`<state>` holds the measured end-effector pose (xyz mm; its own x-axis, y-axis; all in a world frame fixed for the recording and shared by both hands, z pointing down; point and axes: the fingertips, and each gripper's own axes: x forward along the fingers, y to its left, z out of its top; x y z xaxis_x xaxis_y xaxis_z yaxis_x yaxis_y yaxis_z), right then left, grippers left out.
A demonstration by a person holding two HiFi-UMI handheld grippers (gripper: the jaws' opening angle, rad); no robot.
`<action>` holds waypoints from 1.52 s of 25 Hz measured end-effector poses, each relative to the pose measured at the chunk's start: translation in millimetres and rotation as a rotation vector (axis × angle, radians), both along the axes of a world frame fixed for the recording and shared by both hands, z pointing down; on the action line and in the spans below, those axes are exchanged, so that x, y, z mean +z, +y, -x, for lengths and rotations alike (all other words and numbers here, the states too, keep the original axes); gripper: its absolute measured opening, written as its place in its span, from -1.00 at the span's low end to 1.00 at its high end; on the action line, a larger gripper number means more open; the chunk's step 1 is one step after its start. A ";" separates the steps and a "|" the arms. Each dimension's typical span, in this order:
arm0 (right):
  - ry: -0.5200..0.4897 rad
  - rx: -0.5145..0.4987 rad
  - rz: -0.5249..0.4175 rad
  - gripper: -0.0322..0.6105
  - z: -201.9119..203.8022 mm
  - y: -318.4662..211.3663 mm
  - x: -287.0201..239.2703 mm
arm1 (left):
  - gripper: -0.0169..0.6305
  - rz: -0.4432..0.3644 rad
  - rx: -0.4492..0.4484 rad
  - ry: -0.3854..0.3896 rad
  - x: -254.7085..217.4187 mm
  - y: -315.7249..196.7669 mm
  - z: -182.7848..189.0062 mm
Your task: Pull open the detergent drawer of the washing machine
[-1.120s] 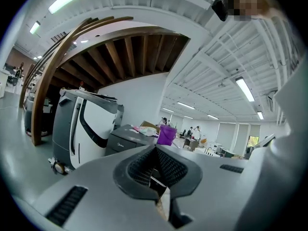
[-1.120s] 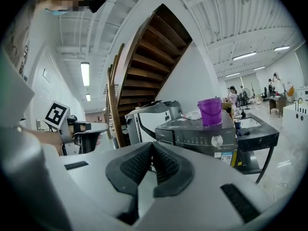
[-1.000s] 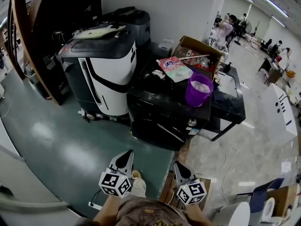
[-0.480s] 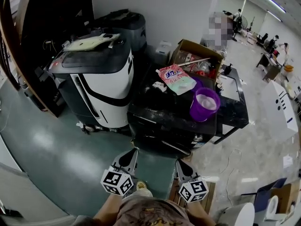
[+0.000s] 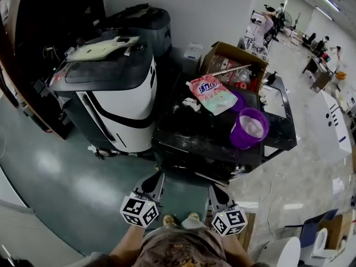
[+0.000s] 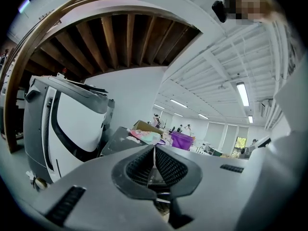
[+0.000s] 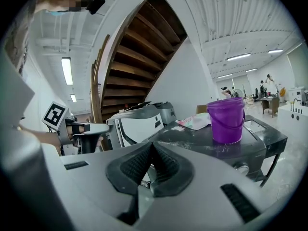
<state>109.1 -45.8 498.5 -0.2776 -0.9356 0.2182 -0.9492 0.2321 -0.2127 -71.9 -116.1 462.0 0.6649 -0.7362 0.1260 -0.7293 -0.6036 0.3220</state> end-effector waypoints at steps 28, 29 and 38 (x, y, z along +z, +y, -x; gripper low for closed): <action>0.003 -0.123 0.010 -0.89 -24.5 -75.2 2.6 | -0.10 0.201 0.014 0.253 42.0 -57.0 -31.3; 0.004 -0.122 0.012 -0.89 -26.8 -75.4 3.5 | -0.04 0.216 0.023 0.271 47.3 -58.5 -33.0; 0.013 -0.102 0.044 -0.89 -40.2 -69.9 13.0 | 0.09 0.336 0.034 0.527 104.0 -83.0 -40.8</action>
